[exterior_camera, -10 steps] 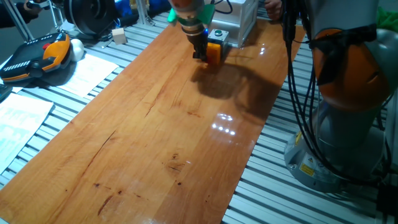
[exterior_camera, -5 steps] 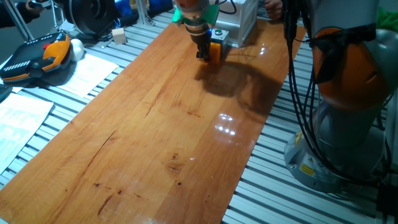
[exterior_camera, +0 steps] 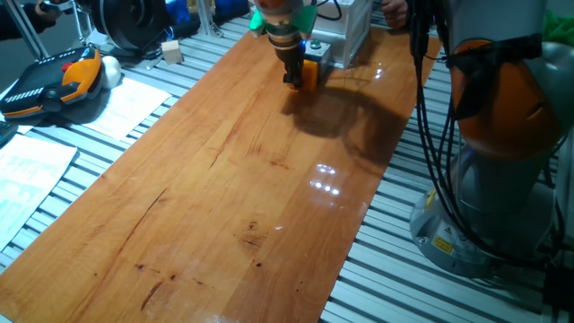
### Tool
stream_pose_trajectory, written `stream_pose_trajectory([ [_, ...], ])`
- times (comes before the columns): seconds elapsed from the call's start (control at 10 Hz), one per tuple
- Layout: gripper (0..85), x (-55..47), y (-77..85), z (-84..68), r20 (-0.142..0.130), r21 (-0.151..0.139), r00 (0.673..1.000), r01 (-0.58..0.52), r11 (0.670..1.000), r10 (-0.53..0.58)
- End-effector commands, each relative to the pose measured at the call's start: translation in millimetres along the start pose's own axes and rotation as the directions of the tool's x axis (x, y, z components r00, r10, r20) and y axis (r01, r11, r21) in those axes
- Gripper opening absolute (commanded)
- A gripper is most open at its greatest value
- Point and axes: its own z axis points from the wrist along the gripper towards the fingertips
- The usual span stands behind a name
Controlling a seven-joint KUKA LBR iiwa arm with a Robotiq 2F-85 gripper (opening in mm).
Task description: Press the button horizontally
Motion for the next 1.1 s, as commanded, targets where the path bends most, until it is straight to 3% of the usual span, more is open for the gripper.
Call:
stream_pose_trajectory([
  [0.0,0.0,-2.4,7.3,-2.9,-0.001,0.001,1.0,-0.009,1.0,0.009],
  [0.1,0.0,-5.4,15.9,-7.2,0.0,-0.002,1.0,-0.018,1.0,0.018],
  [0.4,0.0,-17.7,43.2,-33.8,-0.008,-0.1,0.997,-0.075,0.992,0.074],
  [0.6,0.0,-21.9,70.1,-64.6,-0.034,-0.107,0.989,-0.149,0.983,0.146],
  [0.8,0.0,-19.2,91.0,-96.1,-0.062,-0.075,0.979,-0.199,0.977,0.195],
  [0.9,0.0,-17.0,92.3,-104.7,-0.073,-0.09,0.976,-0.212,0.973,0.205],
  [1.0,0.0,-15.0,89.1,-109.5,-0.074,-0.143,0.974,-0.223,0.964,0.215],
])
